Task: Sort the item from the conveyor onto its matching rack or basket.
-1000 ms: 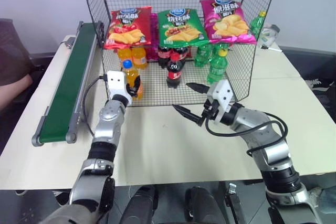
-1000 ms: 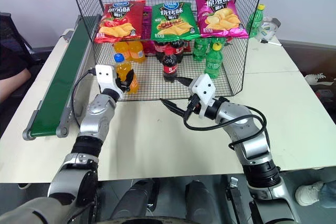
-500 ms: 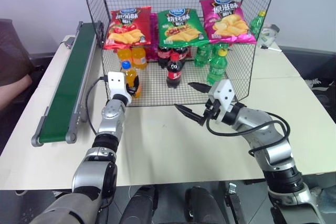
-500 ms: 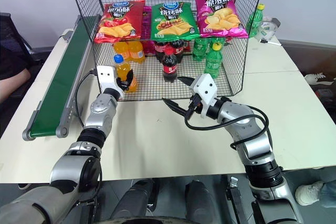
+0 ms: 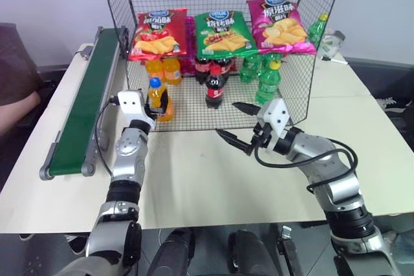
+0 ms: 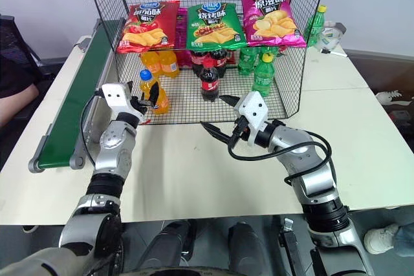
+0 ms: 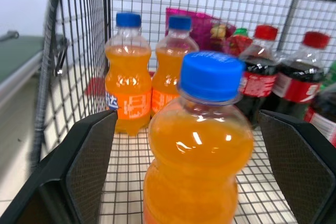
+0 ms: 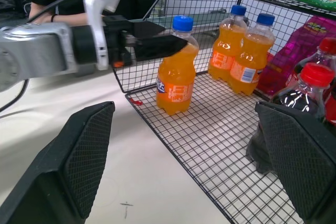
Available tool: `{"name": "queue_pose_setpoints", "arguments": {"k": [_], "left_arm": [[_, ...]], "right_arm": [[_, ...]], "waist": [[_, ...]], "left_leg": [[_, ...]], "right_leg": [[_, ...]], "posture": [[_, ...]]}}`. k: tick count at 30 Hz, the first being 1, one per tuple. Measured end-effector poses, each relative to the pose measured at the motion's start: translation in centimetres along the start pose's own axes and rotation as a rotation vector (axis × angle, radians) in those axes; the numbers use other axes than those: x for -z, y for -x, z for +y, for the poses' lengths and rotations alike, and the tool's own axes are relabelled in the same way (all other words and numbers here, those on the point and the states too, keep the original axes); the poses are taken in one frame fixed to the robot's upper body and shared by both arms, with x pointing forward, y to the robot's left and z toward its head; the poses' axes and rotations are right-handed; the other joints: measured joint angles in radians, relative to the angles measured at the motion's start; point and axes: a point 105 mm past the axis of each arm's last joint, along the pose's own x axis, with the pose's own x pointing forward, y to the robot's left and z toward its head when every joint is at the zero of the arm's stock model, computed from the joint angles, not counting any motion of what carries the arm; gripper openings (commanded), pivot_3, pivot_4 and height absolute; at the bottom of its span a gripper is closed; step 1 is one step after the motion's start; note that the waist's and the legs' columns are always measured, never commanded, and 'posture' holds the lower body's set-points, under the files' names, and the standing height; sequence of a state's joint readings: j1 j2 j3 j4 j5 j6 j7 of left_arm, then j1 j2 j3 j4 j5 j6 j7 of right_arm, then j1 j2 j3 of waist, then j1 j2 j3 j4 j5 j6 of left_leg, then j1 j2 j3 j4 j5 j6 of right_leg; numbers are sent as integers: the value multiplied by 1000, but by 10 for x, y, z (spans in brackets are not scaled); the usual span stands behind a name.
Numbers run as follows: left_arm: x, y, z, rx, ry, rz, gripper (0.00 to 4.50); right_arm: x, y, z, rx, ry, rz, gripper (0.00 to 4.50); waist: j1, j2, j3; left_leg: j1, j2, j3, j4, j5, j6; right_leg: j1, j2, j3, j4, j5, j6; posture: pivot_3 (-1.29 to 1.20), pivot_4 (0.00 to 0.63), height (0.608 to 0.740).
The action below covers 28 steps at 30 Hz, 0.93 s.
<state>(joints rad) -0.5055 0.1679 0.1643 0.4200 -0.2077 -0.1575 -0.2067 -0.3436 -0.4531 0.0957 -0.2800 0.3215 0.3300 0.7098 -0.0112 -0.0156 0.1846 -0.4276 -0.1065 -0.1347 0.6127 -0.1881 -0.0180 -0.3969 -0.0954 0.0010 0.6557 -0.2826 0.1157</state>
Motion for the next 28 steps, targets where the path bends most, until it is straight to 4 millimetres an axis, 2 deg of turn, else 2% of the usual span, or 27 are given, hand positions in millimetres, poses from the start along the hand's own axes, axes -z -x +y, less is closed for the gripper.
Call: {"name": "queue_pose_setpoints", "arguments": {"k": [6,12,19,23,28], "left_arm": [[-26,20,12,16,-70,-12,4416],[-43,43,10,209,-83,81,4416],[-59,71,36,308,-139,233,4416],[-64,77,43,306,-128,249,4416],[-66,80,37,329,-117,255,4416]], "right_arm": [[0,0,0,-2,-2,0,4500],[0,0,0,-3,-5,0,4500],[5,6,-2,0,-3,28,4500],[4,12,-8,19,11,35,4500],[4,13,-9,14,18,42,4500]], "waist": [[0,0,0],[-1,0,0],[1,1,0],[4,1,0],[1,1,0]], "left_leg": [[0,0,0,0,0,0],[0,1,0,0,0,0],[0,1,0,-1,0,0],[1,1,0,-1,0,0],[1,1,0,-2,0,0]], "right_leg": [[0,0,0,0,0,0],[0,-1,0,0,0,0],[-1,-1,1,0,0,-1],[-1,-2,1,-1,0,-1],[0,-2,2,-1,0,-1]], "posture": [[0,150,740],[0,150,740],[0,150,740],[0,150,740],[0,150,740]]}}
